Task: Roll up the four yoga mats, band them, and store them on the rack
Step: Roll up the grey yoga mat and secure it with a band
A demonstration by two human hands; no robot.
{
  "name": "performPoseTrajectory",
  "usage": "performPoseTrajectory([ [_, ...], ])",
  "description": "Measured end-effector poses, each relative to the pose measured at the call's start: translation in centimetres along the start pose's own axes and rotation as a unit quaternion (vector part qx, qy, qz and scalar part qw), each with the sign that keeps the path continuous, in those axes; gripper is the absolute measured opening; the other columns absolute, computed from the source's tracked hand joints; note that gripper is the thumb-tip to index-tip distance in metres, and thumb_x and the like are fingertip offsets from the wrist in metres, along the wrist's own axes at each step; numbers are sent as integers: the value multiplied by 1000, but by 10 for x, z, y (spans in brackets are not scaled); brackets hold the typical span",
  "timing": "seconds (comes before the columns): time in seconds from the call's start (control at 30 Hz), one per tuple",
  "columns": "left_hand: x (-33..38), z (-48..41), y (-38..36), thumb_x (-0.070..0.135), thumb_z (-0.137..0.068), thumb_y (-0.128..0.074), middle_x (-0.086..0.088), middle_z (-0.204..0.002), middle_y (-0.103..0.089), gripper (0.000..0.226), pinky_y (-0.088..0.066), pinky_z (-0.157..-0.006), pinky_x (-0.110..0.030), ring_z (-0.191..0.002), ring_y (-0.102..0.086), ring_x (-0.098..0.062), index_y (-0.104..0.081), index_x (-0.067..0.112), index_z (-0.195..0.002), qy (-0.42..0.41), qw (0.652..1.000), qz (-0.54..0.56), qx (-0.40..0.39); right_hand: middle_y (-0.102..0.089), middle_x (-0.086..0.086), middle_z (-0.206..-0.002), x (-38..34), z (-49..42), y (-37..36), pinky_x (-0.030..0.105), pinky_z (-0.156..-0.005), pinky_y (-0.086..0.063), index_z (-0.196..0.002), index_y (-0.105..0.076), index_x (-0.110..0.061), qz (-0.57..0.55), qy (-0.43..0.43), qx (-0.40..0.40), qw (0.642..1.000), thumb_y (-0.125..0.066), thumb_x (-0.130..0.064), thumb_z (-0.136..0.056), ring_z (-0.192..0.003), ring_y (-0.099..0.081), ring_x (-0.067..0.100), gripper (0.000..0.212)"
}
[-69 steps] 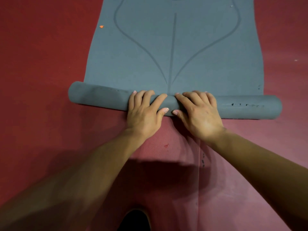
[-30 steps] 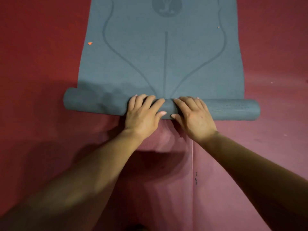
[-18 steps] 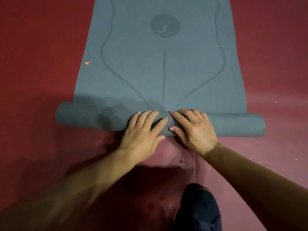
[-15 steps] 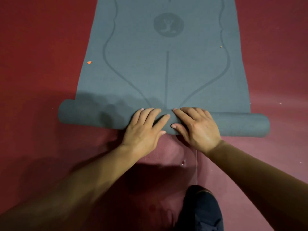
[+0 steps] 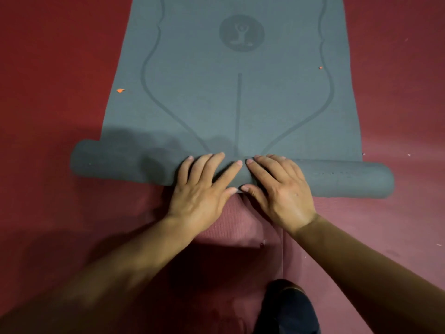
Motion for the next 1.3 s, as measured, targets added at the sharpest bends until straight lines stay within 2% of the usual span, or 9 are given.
performPoseTrajectory([
  [0.3,-7,-24,-3,44,-95,-53,-5,-132,-62,45,-28,-113,-52,-123,-54,-32,-60,31,-138,7,1000,16,-12,-59,16,-131,-10,-5,0,51,-107,-39,-136,-63,-11,36,-85,-14,996,-64,-52,-97,-121,-55,38,57],
  [0.4,-8,-29,-1,44,-96,-50,-5,-132,-61,45,-29,-112,-51,-123,-52,-31,-59,30,-138,4,1000,15,-21,-62,16,-130,-8,-4,-2,53,-109,-40,-134,-65,-10,30,-78,-13,996,-68,-53,-94,-120,-56,40,59],
  [0.57,-9,-29,-1,45,-96,-55,-10,-141,-55,47,-28,-113,-51,-127,-48,-32,-59,29,-140,23,999,30,3,-65,13,-125,3,-18,-7,48,-104,-41,-134,-66,-10,31,-69,-10,997,-64,-53,-97,-114,-59,38,56],
  [0.7,-14,-41,-2,46,-96,-54,-5,-137,-60,44,-31,-112,-51,-125,-51,-32,-62,30,-137,26,999,31,-16,-65,12,-123,9,-32,-7,46,-102,-41,-135,-65,-10,30,-66,-16,997,-60,-54,-98,-114,-59,36,57],
  [0.83,-19,-55,-3,46,-96,-52,-1,-132,-63,43,-35,-107,-50,-120,-54,-31,-63,30,-135,28,999,30,-27,-60,12,-135,9,-34,-5,52,-112,-35,-138,-61,-13,29,-94,-25,995,-59,-57,-97,-128,-53,35,60],
  [0.93,-21,-59,-4,47,-97,-50,0,-131,-63,43,-36,-106,-49,-118,-56,-31,-63,31,-135,25,999,27,-26,-58,11,-139,10,-26,-6,52,-117,-28,-142,-59,-14,36,-74,-30,996,-65,-58,-94,-131,-51,35,66],
  [1.07,-24,-62,-5,48,-99,-45,-5,-137,-59,47,-33,-106,-48,-121,-51,-29,-57,29,-141,20,999,26,-15,-63,7,-131,16,-38,-7,50,-114,-30,-138,-62,-15,33,-71,-27,997,-61,-58,-96,-123,-56,32,60],
  [1.17,-26,-55,-8,54,-97,-48,-10,-141,-54,52,-28,-110,-50,-122,-46,-31,-55,31,-143,34,999,35,1,-65,7,-127,23,-50,-7,49,-108,-36,-136,-64,-14,40,-59,-26,997,-61,-58,-96,-116,-59,33,59],
  [1.3,-24,-59,-13,48,-95,-56,-7,-139,-56,47,-26,-115,-53,-124,-48,-33,-58,33,-140,46,999,22,-6,-65,7,-127,26,-60,-7,50,-107,-38,-136,-63,-15,37,-67,-41,996,-60,-58,-96,-116,-59,33,59],
])
Point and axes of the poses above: each hand's wrist, its own z-axis away from the middle knuckle, its own y-axis out of the back of the hand, x = y × z, the point moved 1 cm from there along -z, towards the middle knuckle
